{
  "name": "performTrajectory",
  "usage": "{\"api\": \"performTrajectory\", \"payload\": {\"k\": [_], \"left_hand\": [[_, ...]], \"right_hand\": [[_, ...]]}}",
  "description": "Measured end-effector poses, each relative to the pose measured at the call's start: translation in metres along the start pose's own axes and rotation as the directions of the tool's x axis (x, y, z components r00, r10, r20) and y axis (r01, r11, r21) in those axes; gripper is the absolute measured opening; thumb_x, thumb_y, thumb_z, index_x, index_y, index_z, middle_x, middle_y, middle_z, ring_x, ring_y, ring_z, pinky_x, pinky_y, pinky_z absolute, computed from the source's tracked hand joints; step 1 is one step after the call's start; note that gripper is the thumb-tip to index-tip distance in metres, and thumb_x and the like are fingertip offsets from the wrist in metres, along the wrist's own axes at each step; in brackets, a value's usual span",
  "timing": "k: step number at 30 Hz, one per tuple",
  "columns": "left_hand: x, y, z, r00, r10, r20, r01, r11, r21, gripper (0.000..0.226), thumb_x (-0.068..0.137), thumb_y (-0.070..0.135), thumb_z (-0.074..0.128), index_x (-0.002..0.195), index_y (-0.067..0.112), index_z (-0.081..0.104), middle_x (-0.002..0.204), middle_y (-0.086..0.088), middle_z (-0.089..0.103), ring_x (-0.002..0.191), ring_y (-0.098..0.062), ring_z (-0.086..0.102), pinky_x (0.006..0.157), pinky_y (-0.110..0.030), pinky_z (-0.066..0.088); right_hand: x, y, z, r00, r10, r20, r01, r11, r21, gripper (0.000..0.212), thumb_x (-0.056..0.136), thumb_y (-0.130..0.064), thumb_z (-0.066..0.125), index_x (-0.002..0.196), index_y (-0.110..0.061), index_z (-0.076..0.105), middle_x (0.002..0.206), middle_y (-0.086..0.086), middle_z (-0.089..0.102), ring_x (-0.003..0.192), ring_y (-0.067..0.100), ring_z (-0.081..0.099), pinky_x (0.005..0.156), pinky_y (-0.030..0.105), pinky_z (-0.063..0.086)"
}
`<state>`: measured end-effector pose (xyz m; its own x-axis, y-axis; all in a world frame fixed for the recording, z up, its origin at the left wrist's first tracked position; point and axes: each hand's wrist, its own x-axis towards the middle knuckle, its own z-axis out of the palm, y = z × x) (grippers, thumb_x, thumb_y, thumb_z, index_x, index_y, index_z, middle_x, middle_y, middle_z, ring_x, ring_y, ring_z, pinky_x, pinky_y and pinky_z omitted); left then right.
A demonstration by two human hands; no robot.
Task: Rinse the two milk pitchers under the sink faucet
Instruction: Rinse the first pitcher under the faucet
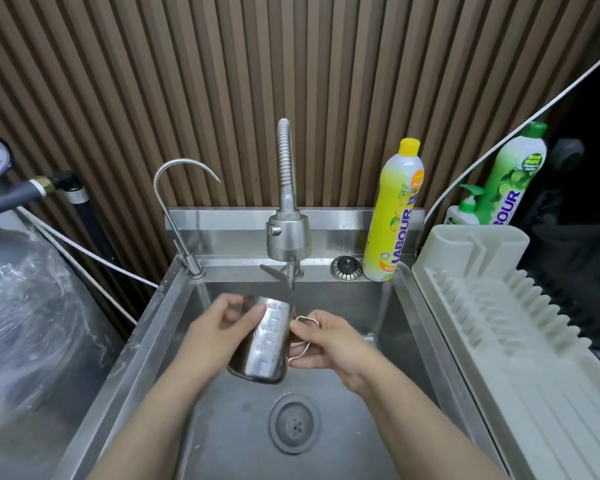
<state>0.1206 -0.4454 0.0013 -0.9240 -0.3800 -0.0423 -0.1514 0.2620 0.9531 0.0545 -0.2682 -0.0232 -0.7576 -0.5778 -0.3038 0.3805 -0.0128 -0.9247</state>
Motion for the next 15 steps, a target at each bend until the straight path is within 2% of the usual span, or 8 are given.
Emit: {"api": "performTrajectory", "payload": {"k": [2,3,5,8,9,11,13,15], "left_hand": [[-0.011,-0.011,0.010,0.987,-0.139,0.075,0.147,0.982,-0.116,0.042,0.070,0.054,0.070,0.092,0.019,0.064,0.083,-0.004,0.066,0.072,-0.015,0.060,0.066,-0.027,0.049],[-0.015,-0.015,0.017,0.975,-0.188,0.120,0.207,0.963,-0.172,0.036,0.080,0.045,0.065,0.097,0.013,0.062,0.089,-0.008,0.066,0.073,-0.016,0.062,0.064,-0.028,0.052],[-0.022,-0.020,0.029,0.953,-0.239,0.184,0.282,0.923,-0.261,0.029,0.089,0.032,0.056,0.105,0.008,0.059,0.095,-0.009,0.065,0.077,-0.016,0.065,0.065,-0.029,0.057],[-0.022,-0.027,0.043,0.942,-0.226,0.250,0.306,0.882,-0.358,0.028,0.090,0.027,0.056,0.113,0.011,0.056,0.104,-0.009,0.066,0.104,-0.024,0.065,0.083,-0.041,0.057],[-0.020,-0.027,0.045,0.943,-0.201,0.265,0.293,0.880,-0.375,0.030,0.088,0.026,0.057,0.115,0.013,0.055,0.109,-0.010,0.067,0.111,-0.024,0.062,0.088,-0.044,0.055],[-0.015,-0.024,0.046,0.948,-0.138,0.286,0.246,0.888,-0.388,0.034,0.084,0.025,0.065,0.116,0.018,0.053,0.119,-0.007,0.066,0.114,-0.018,0.060,0.095,-0.044,0.051],[-0.008,-0.020,0.044,0.958,-0.061,0.280,0.168,0.911,-0.376,0.038,0.077,0.024,0.067,0.112,0.026,0.053,0.122,0.002,0.065,0.114,-0.014,0.057,0.098,-0.042,0.046],[0.000,-0.015,0.036,0.971,0.028,0.237,0.054,0.941,-0.334,0.042,0.073,0.019,0.066,0.112,0.030,0.054,0.122,0.007,0.064,0.118,-0.013,0.055,0.102,-0.040,0.043]], "right_hand": [[-0.005,-0.015,-0.008,0.998,0.053,-0.020,-0.056,0.982,-0.179,0.025,0.083,-0.018,0.068,0.071,-0.016,0.046,0.071,0.008,0.064,0.059,0.014,0.066,0.057,0.027,0.060],[-0.006,-0.022,-0.011,0.998,0.058,-0.035,-0.065,0.962,-0.267,0.027,0.082,-0.017,0.069,0.068,-0.015,0.045,0.068,0.008,0.063,0.055,0.014,0.064,0.055,0.027,0.060],[-0.006,-0.035,-0.018,0.996,0.031,-0.084,-0.066,0.885,-0.460,0.033,0.078,-0.017,0.073,0.064,-0.015,0.042,0.067,0.010,0.060,0.054,0.021,0.062,0.055,0.031,0.059],[-0.007,-0.051,-0.024,0.984,-0.103,-0.144,-0.035,0.684,-0.729,0.039,0.067,-0.024,0.079,0.061,-0.018,0.041,0.065,0.006,0.055,0.059,0.025,0.058,0.066,0.045,0.058],[-0.008,-0.055,-0.026,0.978,-0.151,-0.147,-0.023,0.617,-0.787,0.040,0.066,-0.026,0.079,0.059,-0.019,0.040,0.063,0.002,0.053,0.060,0.022,0.055,0.068,0.045,0.056],[-0.011,-0.054,-0.030,0.959,-0.246,-0.141,0.018,0.548,-0.836,0.043,0.068,-0.027,0.078,0.059,-0.019,0.037,0.059,-0.003,0.048,0.060,0.019,0.046,0.062,0.035,0.045],[-0.014,-0.044,-0.031,0.930,-0.331,-0.157,0.088,0.618,-0.781,0.044,0.068,-0.023,0.078,0.059,-0.020,0.035,0.061,-0.004,0.052,0.062,0.018,0.046,0.061,0.032,0.039],[-0.012,-0.027,-0.031,0.908,-0.372,-0.192,0.180,0.762,-0.623,0.043,0.069,-0.016,0.076,0.060,-0.021,0.034,0.080,-0.003,0.068,0.072,0.010,0.060,0.069,0.030,0.048]]}}
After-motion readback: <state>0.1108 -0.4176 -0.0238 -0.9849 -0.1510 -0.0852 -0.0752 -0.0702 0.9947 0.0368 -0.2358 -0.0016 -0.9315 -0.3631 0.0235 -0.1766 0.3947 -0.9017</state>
